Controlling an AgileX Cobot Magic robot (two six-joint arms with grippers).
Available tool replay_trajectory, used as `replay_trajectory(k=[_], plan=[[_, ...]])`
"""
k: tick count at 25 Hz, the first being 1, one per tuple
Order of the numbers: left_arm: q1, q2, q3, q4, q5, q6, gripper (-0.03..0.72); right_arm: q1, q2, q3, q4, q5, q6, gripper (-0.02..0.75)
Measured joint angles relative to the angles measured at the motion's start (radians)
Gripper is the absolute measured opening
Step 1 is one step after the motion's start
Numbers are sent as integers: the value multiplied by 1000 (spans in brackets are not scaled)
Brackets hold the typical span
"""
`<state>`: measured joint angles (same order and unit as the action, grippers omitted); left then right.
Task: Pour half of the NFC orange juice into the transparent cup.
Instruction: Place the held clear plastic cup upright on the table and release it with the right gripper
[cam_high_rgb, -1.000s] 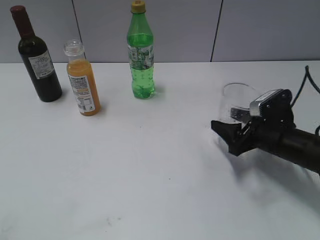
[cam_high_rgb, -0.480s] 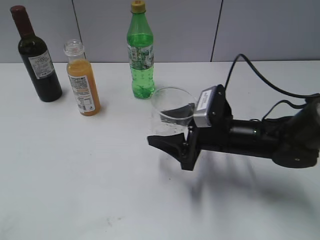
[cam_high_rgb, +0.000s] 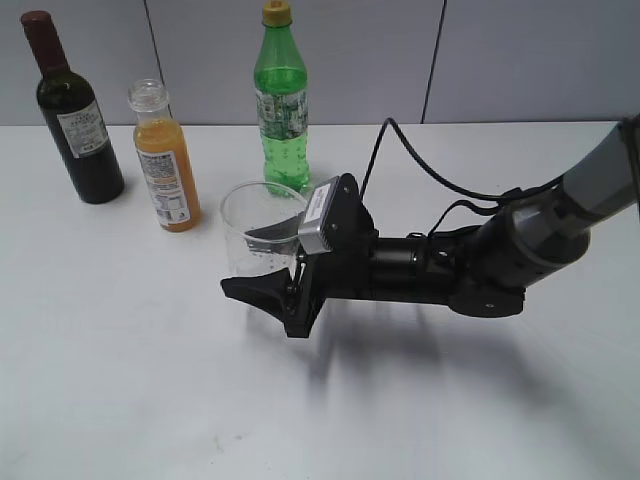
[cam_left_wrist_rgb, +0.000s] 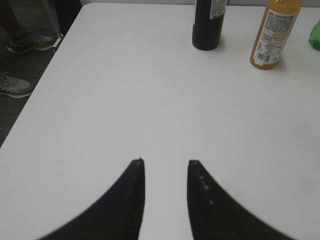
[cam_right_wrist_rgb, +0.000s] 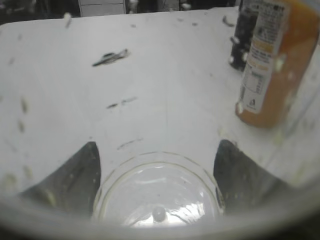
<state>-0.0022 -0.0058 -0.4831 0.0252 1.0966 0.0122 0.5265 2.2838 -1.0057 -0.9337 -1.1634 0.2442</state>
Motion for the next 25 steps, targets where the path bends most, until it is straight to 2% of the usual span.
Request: replay_trajectory(k=[3,10,25], plan=[[0,0,0,0,0,0,239,1,30,-24,-5,8,22,529],[0,0,0,0,0,0,239,7,33,-30,-156,8,26,529],[0,0,0,0,0,0,239,16,-6,-30,-199,-27,81,529]])
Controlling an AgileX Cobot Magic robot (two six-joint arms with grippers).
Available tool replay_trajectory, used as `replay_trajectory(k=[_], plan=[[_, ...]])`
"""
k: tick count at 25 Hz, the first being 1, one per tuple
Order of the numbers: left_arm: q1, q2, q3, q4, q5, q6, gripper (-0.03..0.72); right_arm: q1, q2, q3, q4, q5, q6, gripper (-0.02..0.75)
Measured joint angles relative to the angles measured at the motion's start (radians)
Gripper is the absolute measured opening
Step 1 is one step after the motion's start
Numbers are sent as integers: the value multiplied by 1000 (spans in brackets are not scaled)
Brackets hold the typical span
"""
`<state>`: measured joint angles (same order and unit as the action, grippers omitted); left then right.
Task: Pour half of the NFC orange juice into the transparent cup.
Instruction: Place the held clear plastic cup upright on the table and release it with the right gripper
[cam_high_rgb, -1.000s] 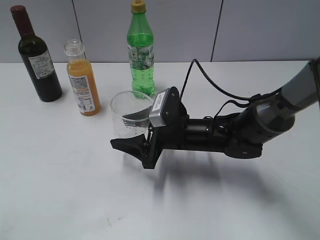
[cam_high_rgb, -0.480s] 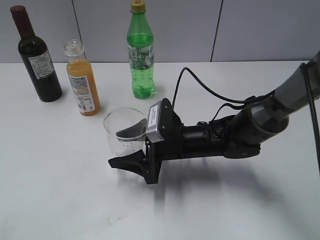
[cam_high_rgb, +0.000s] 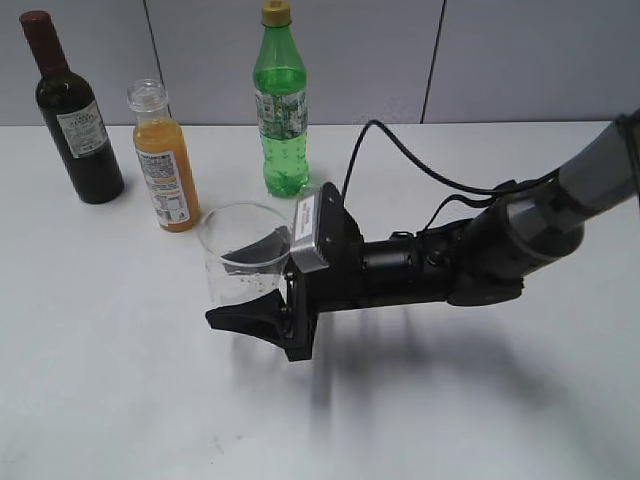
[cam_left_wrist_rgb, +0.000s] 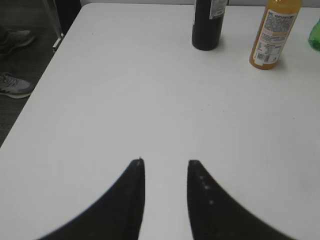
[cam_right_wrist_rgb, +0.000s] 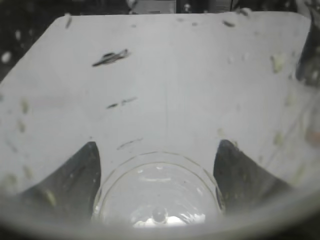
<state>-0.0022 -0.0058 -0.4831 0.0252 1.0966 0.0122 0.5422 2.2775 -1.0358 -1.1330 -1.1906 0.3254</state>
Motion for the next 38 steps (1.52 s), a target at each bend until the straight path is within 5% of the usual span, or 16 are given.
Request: replay_trajectory(k=[12,31,38], plan=[[0,0,0,0,0,0,239,131,-64,-7,-88,176,126,529],[0,0,0,0,0,0,239,135,-62,-9,27,383,146,531],[0,0,0,0,0,0,239,135,-62,-9,32,429,147,650]])
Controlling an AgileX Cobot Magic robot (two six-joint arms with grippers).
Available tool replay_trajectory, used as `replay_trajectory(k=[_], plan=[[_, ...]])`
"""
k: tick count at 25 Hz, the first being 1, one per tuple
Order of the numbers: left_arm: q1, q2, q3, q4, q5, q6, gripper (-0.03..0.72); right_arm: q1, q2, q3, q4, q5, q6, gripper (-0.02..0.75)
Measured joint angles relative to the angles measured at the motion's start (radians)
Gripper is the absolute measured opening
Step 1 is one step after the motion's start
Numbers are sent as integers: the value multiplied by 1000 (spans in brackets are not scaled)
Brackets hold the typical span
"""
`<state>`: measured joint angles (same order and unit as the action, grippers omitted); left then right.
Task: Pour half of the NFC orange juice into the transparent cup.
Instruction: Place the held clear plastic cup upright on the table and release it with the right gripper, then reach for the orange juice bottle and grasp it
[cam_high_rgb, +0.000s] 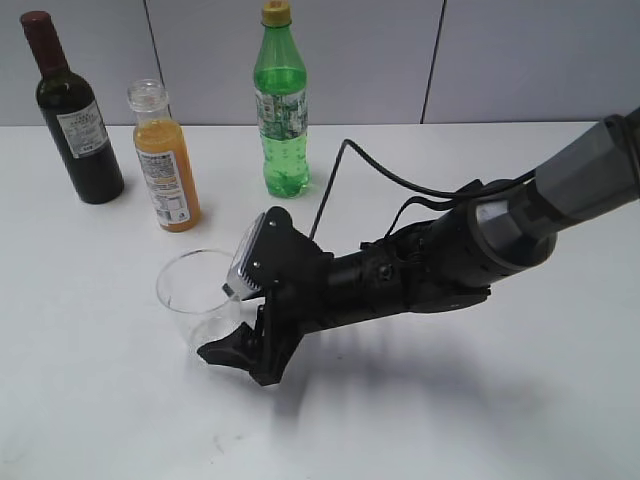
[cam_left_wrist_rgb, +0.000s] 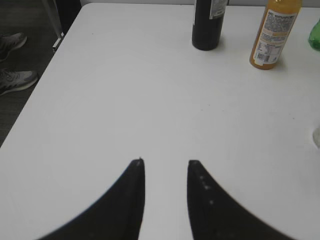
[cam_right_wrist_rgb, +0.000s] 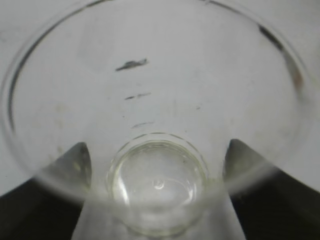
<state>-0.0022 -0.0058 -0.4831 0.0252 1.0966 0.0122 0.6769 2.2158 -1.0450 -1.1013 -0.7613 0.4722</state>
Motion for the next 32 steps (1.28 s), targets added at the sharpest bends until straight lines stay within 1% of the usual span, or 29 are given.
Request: replay_trajectory(k=[4,7,9,12,15,17,19,20,21,23,26,29,32], plan=[[0,0,0,0,0,0,239,0,0,0,0,59,5,658],[0,0,0,0,0,0,239,0,-2,0,-1,74,29,659],[0,0,0,0,0,0,239,0,-11,0,-30,96,55,659],[0,0,0,0,0,0,239,0,-49,0,-146,170,144,659],[0,0,0,0,0,0,239,0,-103,1,-308,224,284,659],[0,0,0,0,0,0,239,0,-146,1,-436,235,385,655],[0,0,0,0,0,0,239,0,-185,1,-582,240,527,639],[0,0,0,0,0,0,239,0,-204,1,-641,245,585,627],[0,0,0,0,0,0,239,-1,-219,5,-676,249,642,613],[0,0,0,0,0,0,239,-9,-253,16,-707,255,700,593],[0,0,0,0,0,0,239,-21,-305,40,-720,289,733,582],[0,0,0,0,0,0,239,-24,-362,63,-723,369,739,581],[0,0,0,0,0,0,239,-26,-431,81,-724,494,741,580]])
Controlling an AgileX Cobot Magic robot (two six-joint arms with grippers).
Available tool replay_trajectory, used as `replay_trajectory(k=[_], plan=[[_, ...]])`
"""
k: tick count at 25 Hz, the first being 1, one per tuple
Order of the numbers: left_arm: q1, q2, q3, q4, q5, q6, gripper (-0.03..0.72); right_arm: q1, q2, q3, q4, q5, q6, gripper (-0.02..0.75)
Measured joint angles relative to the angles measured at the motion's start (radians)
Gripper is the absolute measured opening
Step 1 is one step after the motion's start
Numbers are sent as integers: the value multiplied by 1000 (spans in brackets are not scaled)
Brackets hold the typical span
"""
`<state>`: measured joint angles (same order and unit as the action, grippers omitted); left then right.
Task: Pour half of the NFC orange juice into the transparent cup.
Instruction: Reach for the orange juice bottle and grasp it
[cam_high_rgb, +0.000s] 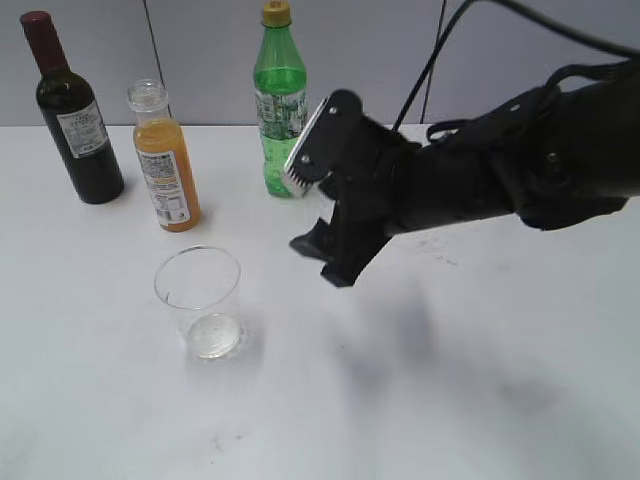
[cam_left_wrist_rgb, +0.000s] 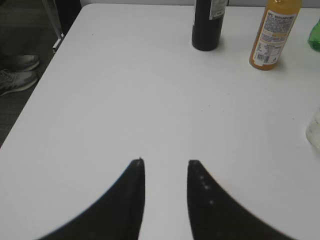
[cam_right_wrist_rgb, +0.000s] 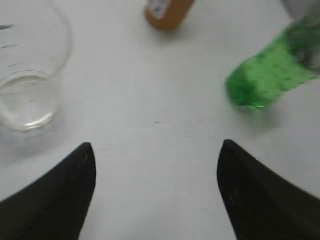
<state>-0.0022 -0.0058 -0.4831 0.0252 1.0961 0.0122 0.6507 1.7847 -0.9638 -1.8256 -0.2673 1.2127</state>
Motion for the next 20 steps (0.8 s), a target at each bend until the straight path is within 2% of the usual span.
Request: replay_trajectory(k=[4,6,8,11,15,20], plan=[[0,0,0,0,-1,0,239,0,-94,3,1,257,0,580],[0,0,0,0,-1,0,239,0,-133,3,25,442,0,580],[0,0,0,0,-1,0,239,0,-159,-1,86,629,1,580],[0,0,0,0,-1,0,239,-14,-182,-48,246,866,-67,580],[0,0,0,0,-1,0,239,-112,-189,-190,658,942,-379,580],[0,0,0,0,-1,0,239,-353,-189,-396,1283,968,-788,580]])
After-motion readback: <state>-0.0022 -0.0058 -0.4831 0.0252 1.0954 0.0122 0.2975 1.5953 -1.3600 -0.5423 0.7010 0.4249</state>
